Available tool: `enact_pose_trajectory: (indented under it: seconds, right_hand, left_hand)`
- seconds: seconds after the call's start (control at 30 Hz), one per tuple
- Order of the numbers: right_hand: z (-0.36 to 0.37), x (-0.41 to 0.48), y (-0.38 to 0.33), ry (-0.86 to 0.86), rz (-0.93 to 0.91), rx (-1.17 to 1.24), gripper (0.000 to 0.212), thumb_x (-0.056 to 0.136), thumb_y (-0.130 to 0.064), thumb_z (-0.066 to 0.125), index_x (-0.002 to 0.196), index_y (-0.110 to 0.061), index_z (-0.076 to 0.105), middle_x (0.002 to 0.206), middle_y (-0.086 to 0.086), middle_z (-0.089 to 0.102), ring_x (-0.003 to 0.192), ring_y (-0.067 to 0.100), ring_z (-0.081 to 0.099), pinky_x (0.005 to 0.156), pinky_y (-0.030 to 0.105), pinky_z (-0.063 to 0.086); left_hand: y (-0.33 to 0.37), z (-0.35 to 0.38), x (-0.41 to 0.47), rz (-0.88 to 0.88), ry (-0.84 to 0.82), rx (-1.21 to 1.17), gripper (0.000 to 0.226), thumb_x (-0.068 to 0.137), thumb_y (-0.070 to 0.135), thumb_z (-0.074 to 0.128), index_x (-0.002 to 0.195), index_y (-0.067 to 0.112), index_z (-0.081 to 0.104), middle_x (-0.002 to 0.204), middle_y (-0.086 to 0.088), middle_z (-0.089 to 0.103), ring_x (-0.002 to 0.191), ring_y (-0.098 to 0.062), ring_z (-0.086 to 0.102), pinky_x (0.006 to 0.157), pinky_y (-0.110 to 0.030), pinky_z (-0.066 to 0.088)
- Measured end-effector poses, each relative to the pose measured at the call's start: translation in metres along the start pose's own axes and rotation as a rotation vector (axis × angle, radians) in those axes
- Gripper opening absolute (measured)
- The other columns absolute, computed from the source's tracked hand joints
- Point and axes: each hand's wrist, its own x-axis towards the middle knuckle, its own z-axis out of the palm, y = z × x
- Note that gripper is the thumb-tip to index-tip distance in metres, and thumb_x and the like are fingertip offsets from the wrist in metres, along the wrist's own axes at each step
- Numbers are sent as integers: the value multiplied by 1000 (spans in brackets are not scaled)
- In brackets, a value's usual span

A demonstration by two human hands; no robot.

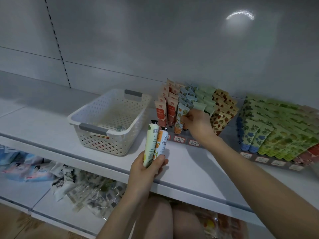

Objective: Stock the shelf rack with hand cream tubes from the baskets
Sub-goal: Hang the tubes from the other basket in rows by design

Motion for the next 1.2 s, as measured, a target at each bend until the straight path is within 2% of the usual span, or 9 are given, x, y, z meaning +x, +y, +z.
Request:
enact_pose_trajectory:
  seconds: [0.17, 0.33, 0.57, 0.7, 0.9, 1.07, 1.17, 1.2]
  right_hand:
    - [1, 2, 1, -10, 5, -42, 27, 94, -15, 50, 92, 10, 60, 89, 27, 62, 79, 36, 58, 63, 33, 40]
    - [-1, -1, -2, -8, -8, -60, 27, 94, -16, 50, 95, 9, 59, 90, 25, 63, 77, 31, 57, 67, 36, 45]
    - [-4, -2, -4, -13, -15, -72, 27, 93, -20, 54, 90, 7, 58, 78, 16, 56, 70, 21, 50, 56, 29, 34]
    - [-5, -2, -4, -20, -14, -73, 22, 93, -20, 54, 80, -2, 53, 74, 13, 52, 68, 21, 47, 54, 30, 31]
    - [-8, -2, -4, 0, -22, -2, 22, 91, -18, 55, 87, 4, 58, 76, 16, 57, 70, 23, 51, 61, 30, 38]
    - [-11, -2, -3, 23, -30, -26, 27, 91, -21, 55, 95, 6, 61, 88, 22, 66, 83, 33, 62, 77, 42, 51]
    - [-18, -7, -4, 80, -32, 46, 25, 92, -20, 55, 99, 1, 64, 87, 18, 68, 81, 29, 65, 80, 42, 53]
    - [-22, -9, -4, 116, -46, 101, 22, 92, -20, 56, 95, 0, 65, 84, 17, 69, 77, 28, 66, 78, 41, 54]
  left_hand:
    - [-1, 3, 1, -6, -12, -6, 15, 87, 12, 61, 101, 17, 61, 90, -6, 69, 82, -12, 69, 82, -35, 53]
    - [-1, 1, 0, -7, -13, -14, 16, 87, 14, 61, 102, 17, 62, 89, -5, 71, 85, -14, 70, 83, -34, 54]
    - [0, -4, 0, -7, 6, -33, 16, 86, 14, 62, 101, 17, 63, 85, -1, 73, 86, -16, 70, 82, -34, 54]
    - [0, -4, 1, -8, 4, -33, 17, 85, 15, 63, 102, 16, 63, 84, 0, 73, 86, -16, 70, 83, -35, 53]
    - [0, -3, 0, -14, -5, -41, 17, 85, 15, 63, 103, 16, 63, 85, -1, 73, 87, -17, 70, 83, -35, 53]
    - [2, -1, -1, -11, -12, -44, 18, 86, 14, 61, 104, 16, 62, 87, -1, 73, 86, -16, 70, 82, -33, 55]
    - [6, 0, -2, -24, -31, -92, 19, 88, 14, 59, 106, 15, 61, 94, -6, 73, 85, -19, 71, 74, -28, 58]
    - [8, 0, -4, -32, -44, -119, 18, 88, 14, 58, 105, 17, 61, 94, -7, 73, 85, -21, 71, 70, -26, 58]
